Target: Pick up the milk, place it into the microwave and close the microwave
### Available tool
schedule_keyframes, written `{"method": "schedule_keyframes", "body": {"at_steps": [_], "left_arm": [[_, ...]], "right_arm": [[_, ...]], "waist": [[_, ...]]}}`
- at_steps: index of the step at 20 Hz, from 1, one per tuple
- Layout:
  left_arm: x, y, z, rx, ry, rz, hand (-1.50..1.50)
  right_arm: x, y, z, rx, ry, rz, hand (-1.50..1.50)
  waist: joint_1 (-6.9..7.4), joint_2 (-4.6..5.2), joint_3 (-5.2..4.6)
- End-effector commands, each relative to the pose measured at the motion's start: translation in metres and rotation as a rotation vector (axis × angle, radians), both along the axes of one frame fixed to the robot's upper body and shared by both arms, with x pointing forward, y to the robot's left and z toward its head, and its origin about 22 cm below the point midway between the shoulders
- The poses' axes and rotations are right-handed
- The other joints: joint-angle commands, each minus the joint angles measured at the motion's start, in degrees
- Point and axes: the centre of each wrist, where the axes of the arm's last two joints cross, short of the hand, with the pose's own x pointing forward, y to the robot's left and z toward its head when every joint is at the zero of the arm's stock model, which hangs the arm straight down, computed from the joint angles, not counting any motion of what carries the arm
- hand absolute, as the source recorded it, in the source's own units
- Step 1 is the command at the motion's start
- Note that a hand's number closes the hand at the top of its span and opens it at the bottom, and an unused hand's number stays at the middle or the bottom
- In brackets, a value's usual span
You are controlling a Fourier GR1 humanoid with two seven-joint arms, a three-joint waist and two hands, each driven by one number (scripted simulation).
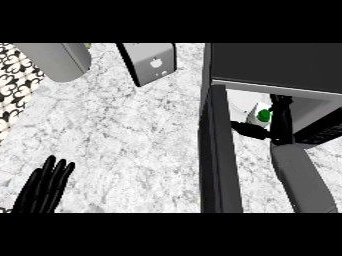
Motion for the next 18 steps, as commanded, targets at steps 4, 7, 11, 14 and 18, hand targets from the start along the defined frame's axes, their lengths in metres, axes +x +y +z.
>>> {"method": "schedule_keyframes", "body": {"at_steps": [4,7,11,14,18], "left_arm": [[0.002,-0.007,-0.002,-0.007,0.005,-0.003,-1.5],[0.004,-0.009,-0.011,0.016,0.031,-0.018,-1.5],[0.011,-0.015,-0.019,0.005,0.062,-0.045,-1.5],[0.01,-0.026,-0.022,0.01,0.088,-0.096,-1.5],[0.024,-0.028,-0.029,0.051,0.077,-0.147,-1.5]], "right_arm": [[0.025,-0.007,0.01,0.186,0.282,-0.063,-1.5],[0.02,-0.004,0.001,0.202,0.297,-0.035,-1.5],[0.014,0.003,-0.01,0.242,0.319,0.07,-1.5],[0.012,-0.004,-0.012,0.289,0.342,0.109,-1.5],[0.005,-0.006,-0.022,0.362,0.387,0.163,-1.5]], "waist": [[-0.89,1.75,0.16],[-1.5,1.76,0.16],[-3.27,1.61,0.17],[-3.88,1.39,0.19],[-5.8,0.91,0.15]]}}
